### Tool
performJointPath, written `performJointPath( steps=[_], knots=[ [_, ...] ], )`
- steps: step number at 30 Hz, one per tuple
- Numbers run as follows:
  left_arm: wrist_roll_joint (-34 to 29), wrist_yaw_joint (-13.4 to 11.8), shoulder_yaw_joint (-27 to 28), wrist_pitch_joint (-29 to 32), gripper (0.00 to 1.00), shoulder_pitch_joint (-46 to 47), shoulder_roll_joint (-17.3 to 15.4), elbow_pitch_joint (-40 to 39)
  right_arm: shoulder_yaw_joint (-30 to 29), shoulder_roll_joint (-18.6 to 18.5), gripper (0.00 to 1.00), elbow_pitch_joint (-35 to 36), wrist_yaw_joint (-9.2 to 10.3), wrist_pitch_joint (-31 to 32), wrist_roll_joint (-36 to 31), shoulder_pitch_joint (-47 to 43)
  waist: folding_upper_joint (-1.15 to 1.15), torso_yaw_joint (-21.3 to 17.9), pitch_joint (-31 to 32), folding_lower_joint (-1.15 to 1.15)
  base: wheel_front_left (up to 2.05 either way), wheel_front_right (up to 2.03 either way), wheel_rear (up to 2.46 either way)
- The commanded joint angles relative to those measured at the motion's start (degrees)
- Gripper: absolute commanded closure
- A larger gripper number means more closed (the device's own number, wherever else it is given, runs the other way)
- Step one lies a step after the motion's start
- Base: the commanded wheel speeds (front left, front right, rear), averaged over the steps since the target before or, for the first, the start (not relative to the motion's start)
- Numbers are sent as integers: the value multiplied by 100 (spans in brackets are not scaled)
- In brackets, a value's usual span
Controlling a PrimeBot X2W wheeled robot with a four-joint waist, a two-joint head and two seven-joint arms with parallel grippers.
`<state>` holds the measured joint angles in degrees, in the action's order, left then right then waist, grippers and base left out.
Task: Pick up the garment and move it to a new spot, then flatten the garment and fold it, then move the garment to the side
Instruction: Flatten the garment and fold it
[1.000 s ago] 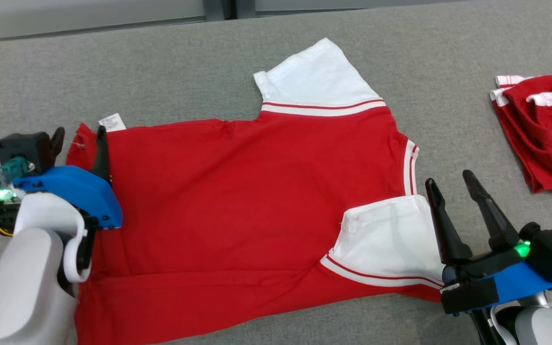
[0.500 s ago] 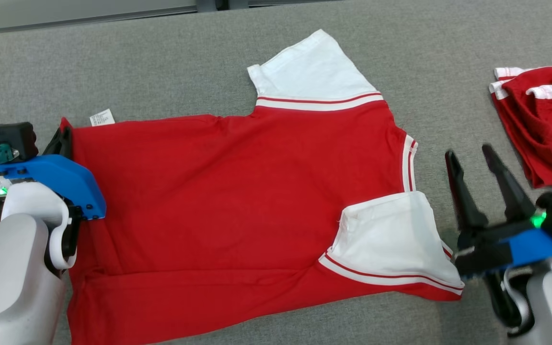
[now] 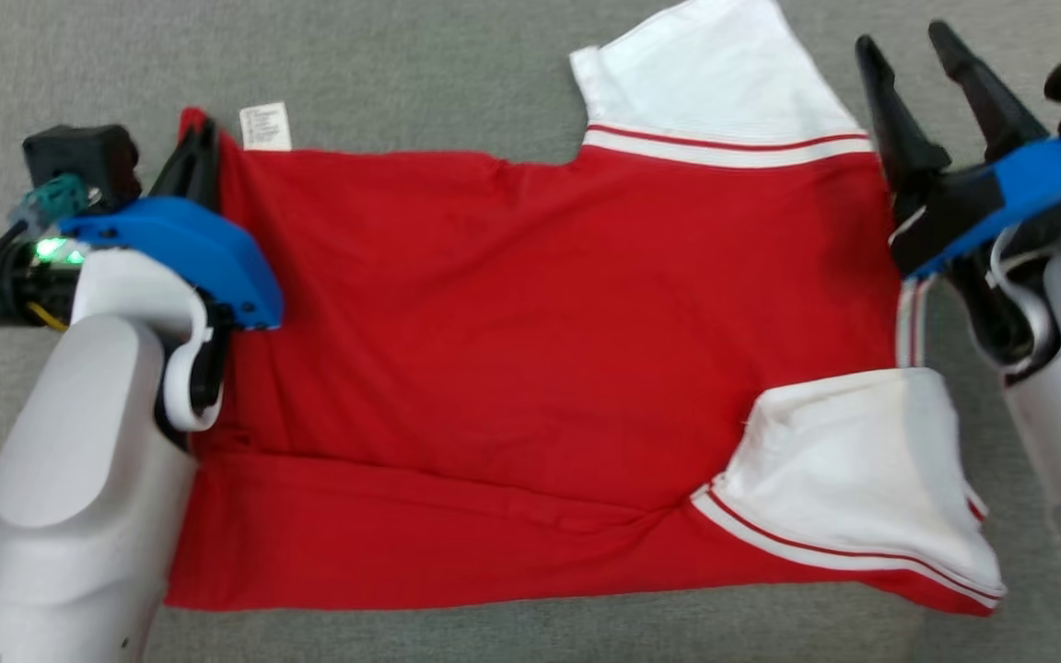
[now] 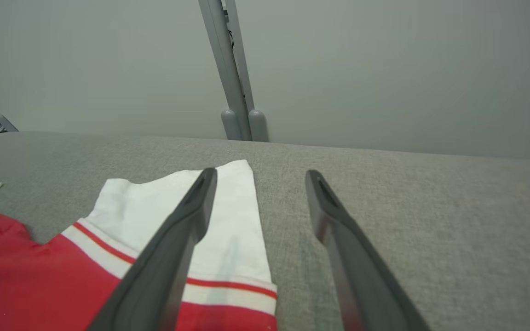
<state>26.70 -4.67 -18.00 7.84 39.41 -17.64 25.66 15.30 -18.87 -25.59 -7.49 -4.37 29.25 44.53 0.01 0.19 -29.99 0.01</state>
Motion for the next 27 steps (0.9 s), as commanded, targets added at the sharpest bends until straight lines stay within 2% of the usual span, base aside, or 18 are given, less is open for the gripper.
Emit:
performJointPath(
  steps=[1,10,17,21,22,23,24,27],
  knots=[
    [-23,42,-49,-82,100,184,89,28,134,-122,0,-225,0,89,122,313,-1,334,-343,-1,0,0,0],
    [-34,234,-256,-500,100,653,467,572,1060,-523,0,-1459,0,693,611,1699,-1,719,-610,-1,0,0,0],
    [-15,342,-360,-709,100,874,614,983,1643,-649,0,-2093,0,1261,906,2324,-1,828,-612,-1,0,0,0],
    [-19,396,-396,-779,100,993,664,1160,2049,-677,0,-2350,0,1829,1108,2508,-1,861,-628,-1,0,0,0],
    [-14,404,-404,-795,100,1009,675,1194,2127,-687,38,-2357,0,1898,1168,2551,-1,867,-629,-1,0,0,0],
    [-2,421,-405,-828,100,1022,686,1226,2205,-719,62,-2337,0,1900,1189,2609,-1,869,-629,-1,0,0,0],
    [7,435,-408,-844,100,1033,693,1261,2255,-751,100,-2332,0,1853,1227,2661,-1,867,-623,-1,0,0,0],
    [37,456,-415,-912,100,1032,703,1371,2378,-814,100,-2316,0,1697,1364,2741,-1,848,-568,-1,0,0,0]
  ],
)
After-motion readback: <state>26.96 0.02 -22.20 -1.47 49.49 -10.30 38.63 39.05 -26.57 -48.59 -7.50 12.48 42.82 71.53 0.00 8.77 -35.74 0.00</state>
